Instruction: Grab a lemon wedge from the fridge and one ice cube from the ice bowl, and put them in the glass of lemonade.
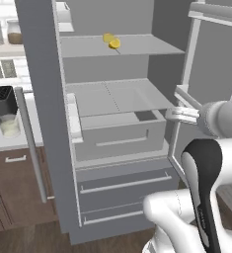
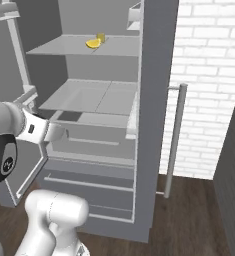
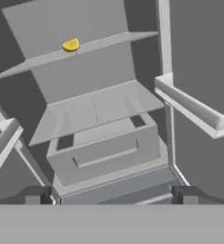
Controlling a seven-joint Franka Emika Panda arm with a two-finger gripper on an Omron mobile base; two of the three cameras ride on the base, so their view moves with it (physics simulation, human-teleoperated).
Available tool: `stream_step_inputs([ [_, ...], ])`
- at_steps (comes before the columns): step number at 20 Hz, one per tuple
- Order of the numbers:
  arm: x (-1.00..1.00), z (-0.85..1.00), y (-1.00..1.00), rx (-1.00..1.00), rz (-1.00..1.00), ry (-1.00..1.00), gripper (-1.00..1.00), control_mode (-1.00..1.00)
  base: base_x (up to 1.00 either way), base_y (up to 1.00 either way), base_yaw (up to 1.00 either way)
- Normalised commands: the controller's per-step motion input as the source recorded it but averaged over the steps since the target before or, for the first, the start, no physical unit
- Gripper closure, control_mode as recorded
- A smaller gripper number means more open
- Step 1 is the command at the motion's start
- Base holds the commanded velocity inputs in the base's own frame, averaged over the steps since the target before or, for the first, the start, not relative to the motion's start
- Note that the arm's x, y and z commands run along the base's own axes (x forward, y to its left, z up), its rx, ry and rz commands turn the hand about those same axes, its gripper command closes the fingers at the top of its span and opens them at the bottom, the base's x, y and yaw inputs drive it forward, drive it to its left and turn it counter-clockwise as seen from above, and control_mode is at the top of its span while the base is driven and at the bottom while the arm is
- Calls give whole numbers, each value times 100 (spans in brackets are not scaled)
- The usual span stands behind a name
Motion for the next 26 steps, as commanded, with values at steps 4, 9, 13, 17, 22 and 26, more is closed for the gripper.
stream_step_inputs([
  [4,0,0,0,0,0,0,-100,100,82,31,0],
  [9,0,0,0,0,0,0,-100,100,68,31,0],
  [13,0,0,0,0,0,0,-100,100,64,29,0],
  [17,0,0,0,0,0,0,-100,100,70,18,0],
  [22,0,1,0,0,0,-4,-100,-100,39,2,0],
  [26,0,14,1,3,0,-23,-100,-100,0,0,0],
])
